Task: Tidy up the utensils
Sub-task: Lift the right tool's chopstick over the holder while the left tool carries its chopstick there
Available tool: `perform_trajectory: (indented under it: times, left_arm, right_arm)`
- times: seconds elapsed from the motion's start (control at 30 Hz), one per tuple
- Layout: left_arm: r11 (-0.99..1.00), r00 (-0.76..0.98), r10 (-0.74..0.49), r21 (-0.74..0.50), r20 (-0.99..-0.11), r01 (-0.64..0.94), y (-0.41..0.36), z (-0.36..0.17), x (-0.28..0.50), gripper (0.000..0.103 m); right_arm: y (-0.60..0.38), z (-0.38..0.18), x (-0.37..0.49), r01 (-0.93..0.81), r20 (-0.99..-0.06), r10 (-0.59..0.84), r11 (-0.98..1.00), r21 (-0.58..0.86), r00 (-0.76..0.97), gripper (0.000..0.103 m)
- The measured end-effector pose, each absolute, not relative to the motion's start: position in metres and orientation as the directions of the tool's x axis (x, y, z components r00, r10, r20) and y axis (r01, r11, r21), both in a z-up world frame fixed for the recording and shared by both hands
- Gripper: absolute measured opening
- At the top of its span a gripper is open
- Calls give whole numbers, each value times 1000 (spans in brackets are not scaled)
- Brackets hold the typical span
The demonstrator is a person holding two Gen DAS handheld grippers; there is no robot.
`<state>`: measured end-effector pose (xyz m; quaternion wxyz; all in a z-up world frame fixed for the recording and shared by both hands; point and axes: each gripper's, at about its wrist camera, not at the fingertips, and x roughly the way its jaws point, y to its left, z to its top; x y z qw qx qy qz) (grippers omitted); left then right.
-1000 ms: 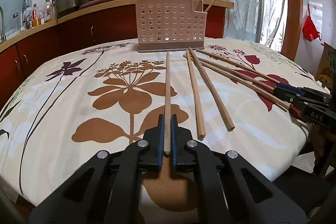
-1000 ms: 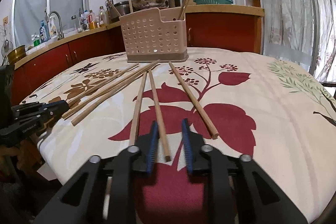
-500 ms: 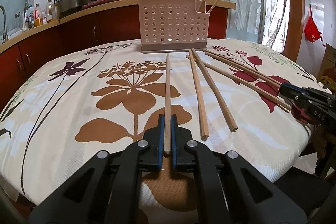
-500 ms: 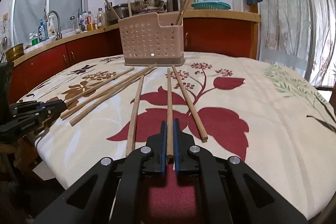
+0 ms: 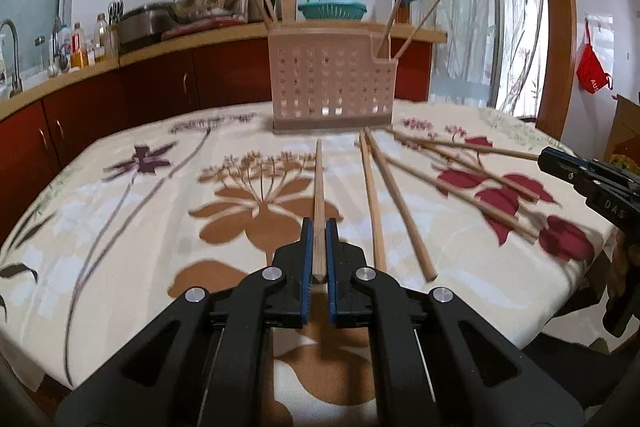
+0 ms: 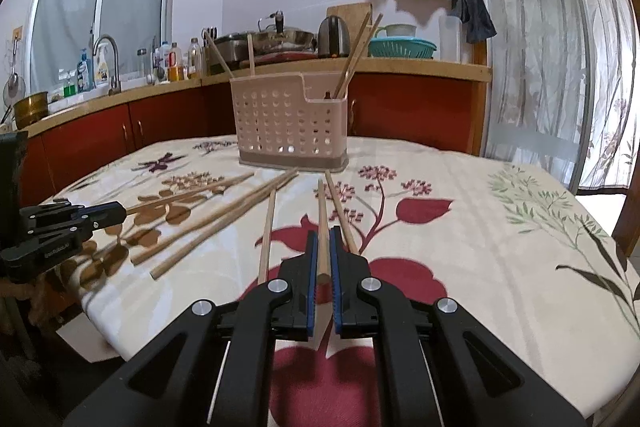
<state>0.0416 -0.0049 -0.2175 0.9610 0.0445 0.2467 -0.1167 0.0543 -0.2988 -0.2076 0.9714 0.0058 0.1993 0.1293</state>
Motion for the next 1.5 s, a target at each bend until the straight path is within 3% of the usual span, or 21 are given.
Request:
perform_trajectory:
  times: [0.6, 0.87, 1.5]
  left_arm:
    - [981, 942, -181, 12, -282, 192, 16, -113, 21, 7]
    - [980, 932, -195, -17, -306, 200, 26, -85, 42, 7]
    - [968, 922, -251, -54, -295, 246, 30, -61, 95, 7]
  right_arm:
    - [-309, -122, 42, -224, -271, 242, 970, 97, 932, 7]
    - [-311, -102, 67, -228, -312, 250, 968, 107, 917, 7]
    - [-296, -79, 123, -251, -308, 267, 964, 93, 913, 7]
